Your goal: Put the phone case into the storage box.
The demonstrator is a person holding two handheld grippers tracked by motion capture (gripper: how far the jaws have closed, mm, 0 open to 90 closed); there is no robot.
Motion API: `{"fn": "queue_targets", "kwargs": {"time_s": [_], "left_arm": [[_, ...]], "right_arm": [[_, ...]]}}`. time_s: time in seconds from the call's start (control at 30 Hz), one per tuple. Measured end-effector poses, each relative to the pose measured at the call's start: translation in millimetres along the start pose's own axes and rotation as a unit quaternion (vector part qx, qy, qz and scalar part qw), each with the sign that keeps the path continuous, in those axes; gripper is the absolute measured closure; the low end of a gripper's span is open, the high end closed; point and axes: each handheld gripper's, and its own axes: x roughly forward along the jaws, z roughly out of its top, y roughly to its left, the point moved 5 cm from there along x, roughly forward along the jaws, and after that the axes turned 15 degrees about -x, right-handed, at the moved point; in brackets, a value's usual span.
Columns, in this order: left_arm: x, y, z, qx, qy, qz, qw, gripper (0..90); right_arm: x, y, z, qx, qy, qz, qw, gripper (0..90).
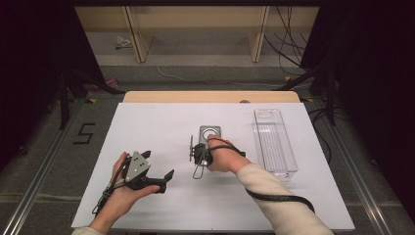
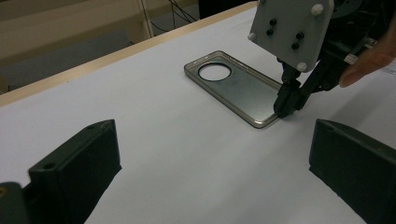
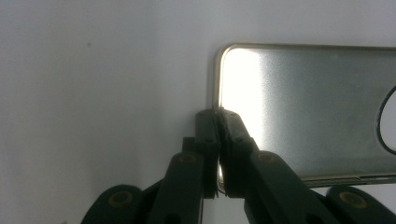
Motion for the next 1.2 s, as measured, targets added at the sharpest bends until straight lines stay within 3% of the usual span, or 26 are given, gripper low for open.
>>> {"fn": "queue_targets", "kwargs": {"time_s": [0.77,1.2], "left_arm": [[0.1,0.8,-0.4,-0.003,0.0,0.002,1.0,2.0],[0.0,2.3,-0.5,-0.007,0.001,0.005,1.0,2.9]], "right_arm": [[-1.0,5.3,-2.5,-0.002,-0.021,-0.013,0.9997,89.3],[-11.9,9.6,-9.6,0.002,-0.06,-0.041,0.9973,89.5]]}}
